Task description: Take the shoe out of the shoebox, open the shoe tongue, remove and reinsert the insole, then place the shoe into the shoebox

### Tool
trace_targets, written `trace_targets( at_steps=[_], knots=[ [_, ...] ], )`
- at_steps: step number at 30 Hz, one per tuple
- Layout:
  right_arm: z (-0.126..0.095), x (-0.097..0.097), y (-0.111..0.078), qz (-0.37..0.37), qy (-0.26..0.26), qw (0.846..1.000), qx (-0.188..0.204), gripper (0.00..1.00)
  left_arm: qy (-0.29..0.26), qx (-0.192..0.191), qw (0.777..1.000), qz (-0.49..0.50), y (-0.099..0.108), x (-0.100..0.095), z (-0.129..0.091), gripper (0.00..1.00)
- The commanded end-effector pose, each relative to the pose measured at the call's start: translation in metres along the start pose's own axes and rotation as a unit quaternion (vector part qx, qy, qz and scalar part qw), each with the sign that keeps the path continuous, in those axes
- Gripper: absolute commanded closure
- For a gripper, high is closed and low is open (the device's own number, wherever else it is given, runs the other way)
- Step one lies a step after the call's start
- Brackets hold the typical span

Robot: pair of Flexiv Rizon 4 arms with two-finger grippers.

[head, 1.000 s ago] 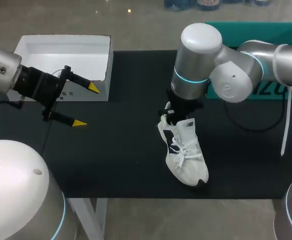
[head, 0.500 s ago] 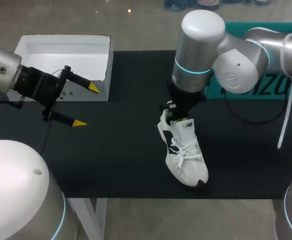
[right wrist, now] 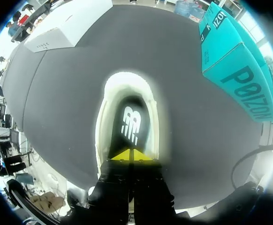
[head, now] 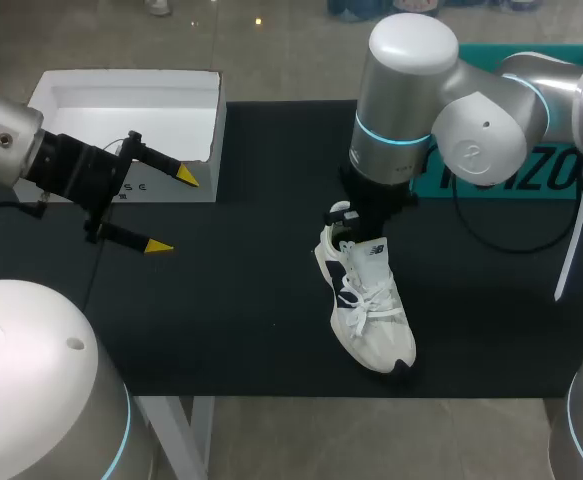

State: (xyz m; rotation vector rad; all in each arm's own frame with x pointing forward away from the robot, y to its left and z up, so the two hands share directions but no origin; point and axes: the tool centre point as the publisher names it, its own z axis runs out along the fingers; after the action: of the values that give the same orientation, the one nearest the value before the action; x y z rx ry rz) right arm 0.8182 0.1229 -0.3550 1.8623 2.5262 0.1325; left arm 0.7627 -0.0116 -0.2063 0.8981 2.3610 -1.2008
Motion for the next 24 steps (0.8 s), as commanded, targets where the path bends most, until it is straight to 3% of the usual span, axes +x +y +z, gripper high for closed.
trace_targets(
  at_steps=[1, 6, 21, 22, 24],
  knots=[
    [0.0080, 0.0013, 0.0003, 0.001, 0.003, 1.000, 0.007, 1.00, 0.002, -0.001, 1.000, 0.000, -0.0005, -0.0001, -0.0004, 0.00],
    [0.0164, -0.0006, -0.0011, 0.005, -0.003, 0.999, 0.033, 1.00, 0.002, -0.001, 1.000, 0.000, -0.0005, -0.0001, -0.0004, 0.00],
    [0.0155, 0.0011, -0.0005, 0.007, 0.000, 0.999, 0.042, 1.00, 0.002, -0.001, 1.000, 0.000, -0.0005, -0.0001, -0.0004, 0.00],
    [0.0160, 0.0012, -0.0010, 0.009, 0.000, 0.999, 0.046, 0.96, 0.002, -0.001, 1.000, 0.000, -0.0005, -0.0001, -0.0004, 0.00],
    [0.0165, 0.0013, -0.0019, 0.011, -0.003, 0.999, 0.049, 0.53, 0.002, -0.001, 1.000, 0.000, -0.0005, -0.0001, -0.0004, 0.00]
  ],
)
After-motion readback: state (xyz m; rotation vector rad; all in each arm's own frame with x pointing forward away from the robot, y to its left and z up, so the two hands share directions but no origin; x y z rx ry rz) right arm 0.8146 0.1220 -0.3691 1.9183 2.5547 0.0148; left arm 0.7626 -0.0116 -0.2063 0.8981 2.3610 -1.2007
